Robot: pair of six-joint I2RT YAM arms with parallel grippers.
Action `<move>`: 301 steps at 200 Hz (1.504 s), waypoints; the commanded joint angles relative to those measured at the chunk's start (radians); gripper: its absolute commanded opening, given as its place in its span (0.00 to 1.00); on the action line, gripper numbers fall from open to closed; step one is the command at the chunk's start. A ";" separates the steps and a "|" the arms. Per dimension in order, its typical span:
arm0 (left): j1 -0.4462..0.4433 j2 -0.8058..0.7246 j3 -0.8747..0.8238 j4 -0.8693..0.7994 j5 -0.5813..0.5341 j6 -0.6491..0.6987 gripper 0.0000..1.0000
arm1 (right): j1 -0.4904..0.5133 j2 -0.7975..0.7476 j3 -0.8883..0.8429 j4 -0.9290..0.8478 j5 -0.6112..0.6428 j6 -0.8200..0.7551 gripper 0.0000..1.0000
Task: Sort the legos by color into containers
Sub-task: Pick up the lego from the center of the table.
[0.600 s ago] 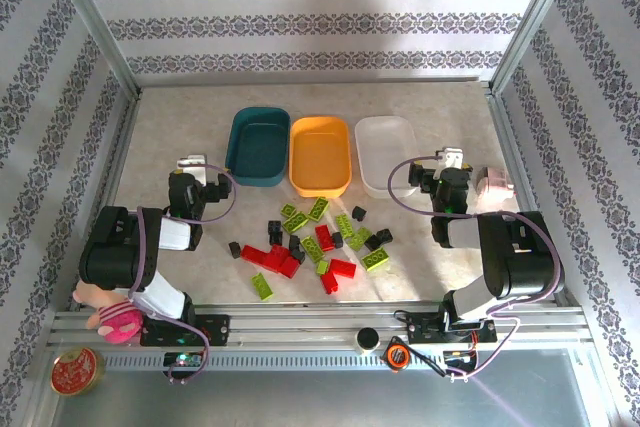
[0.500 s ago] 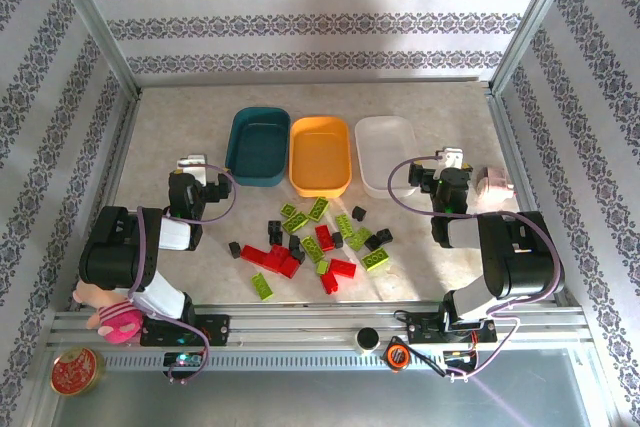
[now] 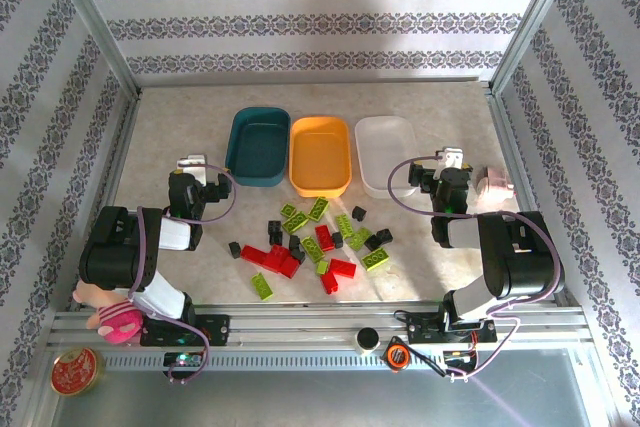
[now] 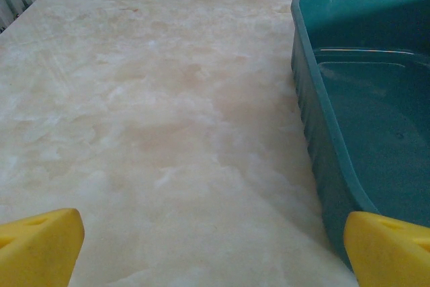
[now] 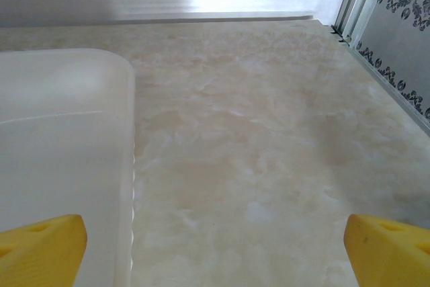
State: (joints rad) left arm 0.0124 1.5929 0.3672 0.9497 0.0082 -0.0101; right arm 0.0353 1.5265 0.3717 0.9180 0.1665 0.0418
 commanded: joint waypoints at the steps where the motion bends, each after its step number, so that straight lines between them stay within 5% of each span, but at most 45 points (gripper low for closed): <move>1: -0.011 -0.001 0.021 -0.004 0.016 0.014 0.99 | 0.003 -0.004 -0.005 0.033 -0.007 0.003 0.98; 158: -0.010 -0.014 0.005 0.023 0.016 0.013 1.00 | -0.009 -0.005 -0.005 0.035 -0.026 0.014 0.98; 210: -0.021 -0.252 0.081 -0.287 -0.046 -0.001 1.00 | 0.016 -0.120 0.078 -0.218 0.074 0.016 0.98; 234: -0.022 -0.357 0.043 -0.222 -0.087 -0.109 1.00 | 0.040 -0.196 0.125 -0.373 0.197 0.050 0.98; 267: -0.020 -0.480 0.014 -0.164 -0.223 -0.379 0.99 | 0.153 -0.217 0.275 -0.617 0.645 0.128 0.98; 291: -0.012 -0.646 -0.031 -0.379 -0.413 -0.918 0.99 | 0.153 -0.271 0.332 -0.918 0.500 0.465 0.98; 301: 0.006 -0.700 -0.050 -0.400 -0.373 -0.974 0.99 | 0.111 -0.303 0.305 -0.919 0.295 0.526 0.98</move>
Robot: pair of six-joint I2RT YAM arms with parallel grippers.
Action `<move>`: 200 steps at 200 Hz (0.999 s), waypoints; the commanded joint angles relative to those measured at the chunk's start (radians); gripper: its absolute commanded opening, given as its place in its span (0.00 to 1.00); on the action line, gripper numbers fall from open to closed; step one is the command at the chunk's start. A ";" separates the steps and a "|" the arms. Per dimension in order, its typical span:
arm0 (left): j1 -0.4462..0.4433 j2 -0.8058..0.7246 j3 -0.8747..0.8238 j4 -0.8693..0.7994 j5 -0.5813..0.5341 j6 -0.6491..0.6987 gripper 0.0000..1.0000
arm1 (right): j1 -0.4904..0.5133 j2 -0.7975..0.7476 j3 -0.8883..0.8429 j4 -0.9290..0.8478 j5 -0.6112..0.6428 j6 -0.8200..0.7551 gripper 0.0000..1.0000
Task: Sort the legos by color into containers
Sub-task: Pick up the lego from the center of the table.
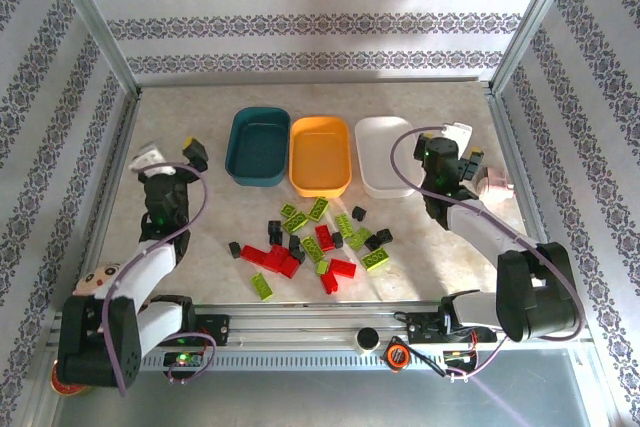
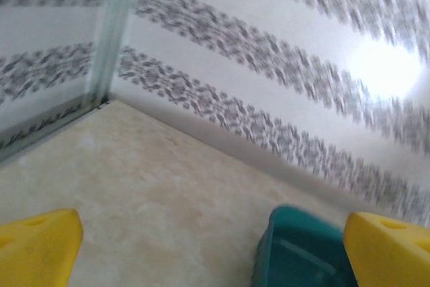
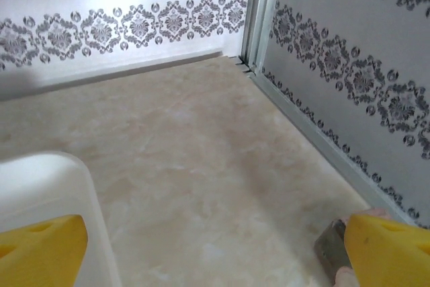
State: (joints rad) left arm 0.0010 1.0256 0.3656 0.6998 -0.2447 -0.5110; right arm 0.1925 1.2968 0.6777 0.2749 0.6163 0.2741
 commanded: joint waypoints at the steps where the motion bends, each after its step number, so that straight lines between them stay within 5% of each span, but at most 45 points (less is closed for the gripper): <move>1: 0.019 -0.136 -0.051 -0.143 -0.112 -0.468 0.99 | -0.052 -0.076 -0.006 -0.273 -0.180 0.295 0.98; 12: 0.026 -0.167 -0.082 -0.039 -0.032 -0.387 0.99 | -0.092 -0.096 -0.060 -0.182 -0.376 0.331 0.92; 43: 0.027 -0.216 -0.111 0.057 0.106 -0.382 1.00 | -0.067 -0.151 -0.068 -0.260 -0.492 0.402 0.98; 113: -0.001 -0.306 -0.093 -0.163 0.476 -0.414 0.99 | 0.274 -0.293 -0.130 -0.518 -0.595 0.306 0.92; 144: -0.080 -0.309 -0.088 -0.279 0.612 -0.357 0.97 | 0.410 -0.212 -0.140 -0.480 -0.546 0.346 0.89; 200: -0.184 -0.299 -0.106 -0.401 0.603 -0.285 1.00 | 0.458 0.041 -0.085 -0.303 -0.467 0.367 0.80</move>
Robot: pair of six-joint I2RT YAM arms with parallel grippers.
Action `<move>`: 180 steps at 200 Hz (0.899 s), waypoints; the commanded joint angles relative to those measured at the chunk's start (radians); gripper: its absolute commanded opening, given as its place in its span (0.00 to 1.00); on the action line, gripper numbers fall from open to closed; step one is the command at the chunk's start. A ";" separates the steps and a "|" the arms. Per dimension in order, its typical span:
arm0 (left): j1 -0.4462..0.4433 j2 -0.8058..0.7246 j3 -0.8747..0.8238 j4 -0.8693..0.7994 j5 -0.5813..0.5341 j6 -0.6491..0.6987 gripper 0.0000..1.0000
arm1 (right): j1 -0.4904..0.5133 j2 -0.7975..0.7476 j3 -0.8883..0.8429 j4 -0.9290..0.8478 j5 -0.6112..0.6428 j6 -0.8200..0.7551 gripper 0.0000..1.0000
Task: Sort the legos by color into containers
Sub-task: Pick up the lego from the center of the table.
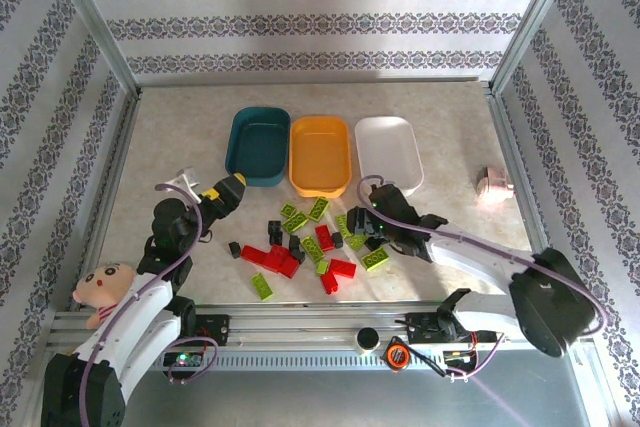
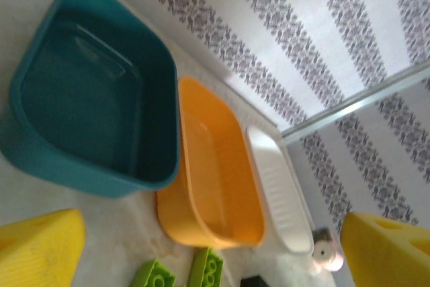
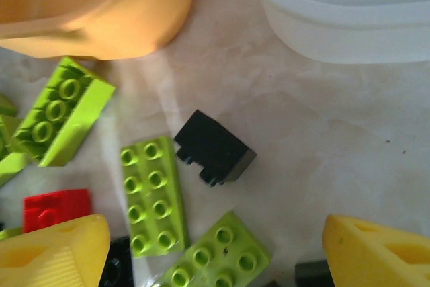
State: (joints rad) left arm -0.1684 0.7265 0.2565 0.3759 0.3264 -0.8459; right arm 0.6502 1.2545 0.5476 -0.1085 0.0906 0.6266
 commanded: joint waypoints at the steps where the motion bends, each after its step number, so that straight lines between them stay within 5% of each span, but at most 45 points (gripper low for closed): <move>1: -0.015 0.000 0.002 -0.078 0.033 0.050 1.00 | -0.001 0.088 0.047 0.081 0.060 0.014 0.79; 144: -0.017 0.006 -0.025 -0.127 0.026 0.072 1.00 | -0.009 0.307 0.100 0.183 0.123 0.129 0.59; 180: -0.016 0.016 -0.015 -0.139 0.026 0.071 1.00 | -0.009 0.316 0.101 0.212 0.100 0.099 0.47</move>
State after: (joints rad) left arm -0.1761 0.7380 0.2337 0.2714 0.3477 -0.7925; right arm 0.6498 1.5497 0.6239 0.0574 0.1978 0.7338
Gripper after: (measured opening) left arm 0.997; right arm 0.499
